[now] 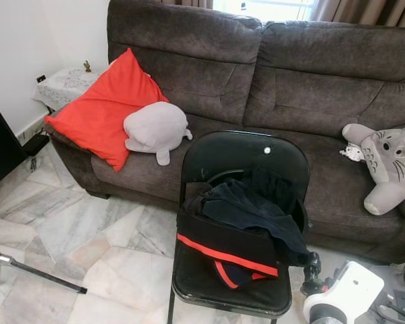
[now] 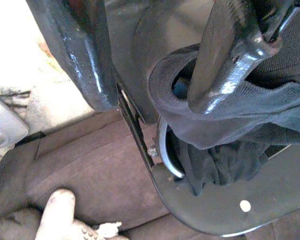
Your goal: Hang hanger
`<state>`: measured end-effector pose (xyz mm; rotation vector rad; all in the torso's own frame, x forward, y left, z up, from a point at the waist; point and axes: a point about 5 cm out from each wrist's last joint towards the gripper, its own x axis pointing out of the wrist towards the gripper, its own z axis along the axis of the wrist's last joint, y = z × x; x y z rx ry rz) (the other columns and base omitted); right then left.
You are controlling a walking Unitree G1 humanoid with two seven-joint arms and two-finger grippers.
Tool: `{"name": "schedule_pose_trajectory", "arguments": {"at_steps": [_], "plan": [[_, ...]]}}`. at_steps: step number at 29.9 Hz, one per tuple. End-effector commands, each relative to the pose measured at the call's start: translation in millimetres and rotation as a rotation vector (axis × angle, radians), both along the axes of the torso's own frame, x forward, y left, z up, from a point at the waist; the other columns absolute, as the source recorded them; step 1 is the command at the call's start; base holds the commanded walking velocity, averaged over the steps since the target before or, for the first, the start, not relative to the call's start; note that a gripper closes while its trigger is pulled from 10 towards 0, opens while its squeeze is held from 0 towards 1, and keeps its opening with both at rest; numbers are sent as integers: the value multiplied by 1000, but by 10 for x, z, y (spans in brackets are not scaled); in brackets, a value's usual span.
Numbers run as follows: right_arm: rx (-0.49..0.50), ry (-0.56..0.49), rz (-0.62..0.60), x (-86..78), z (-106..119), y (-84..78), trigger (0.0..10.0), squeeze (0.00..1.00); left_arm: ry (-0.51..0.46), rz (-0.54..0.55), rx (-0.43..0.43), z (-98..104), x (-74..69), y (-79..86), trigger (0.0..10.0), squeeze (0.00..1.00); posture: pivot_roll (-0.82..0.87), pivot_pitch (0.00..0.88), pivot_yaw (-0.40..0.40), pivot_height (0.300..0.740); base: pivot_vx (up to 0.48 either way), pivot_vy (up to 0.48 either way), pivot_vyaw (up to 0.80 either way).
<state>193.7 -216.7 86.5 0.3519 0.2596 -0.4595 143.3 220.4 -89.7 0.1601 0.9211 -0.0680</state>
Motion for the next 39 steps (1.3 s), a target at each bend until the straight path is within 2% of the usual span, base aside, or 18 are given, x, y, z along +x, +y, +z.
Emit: {"name": "schedule_pose_trajectory", "arguments": {"at_steps": [1,12,20,31,39], "plan": [[41,20,-14,0,-47,16,10000,0,28,-9,12,-17,-60,42,10000,0,-63,69,-14,740,0,0,0],[59,40,11,18,-71,53,10000,0,21,-12,13,-3,-50,76,10000,0,-61,70,-14,740,0,0,0],[44,58,7,31,-80,2,10000,0,7,-32,5,-11,-9,-38,10000,0,-61,69,-14,740,0,0,0],[36,79,6,69,-88,-48,10000,0,5,-38,6,-11,-1,-54,10000,0,-57,69,-14,740,0,0,0],[53,136,13,65,-159,-41,10000,0,3,-45,1,-9,7,-68,10000,0,-58,67,-11,740,0,0,0]]}}
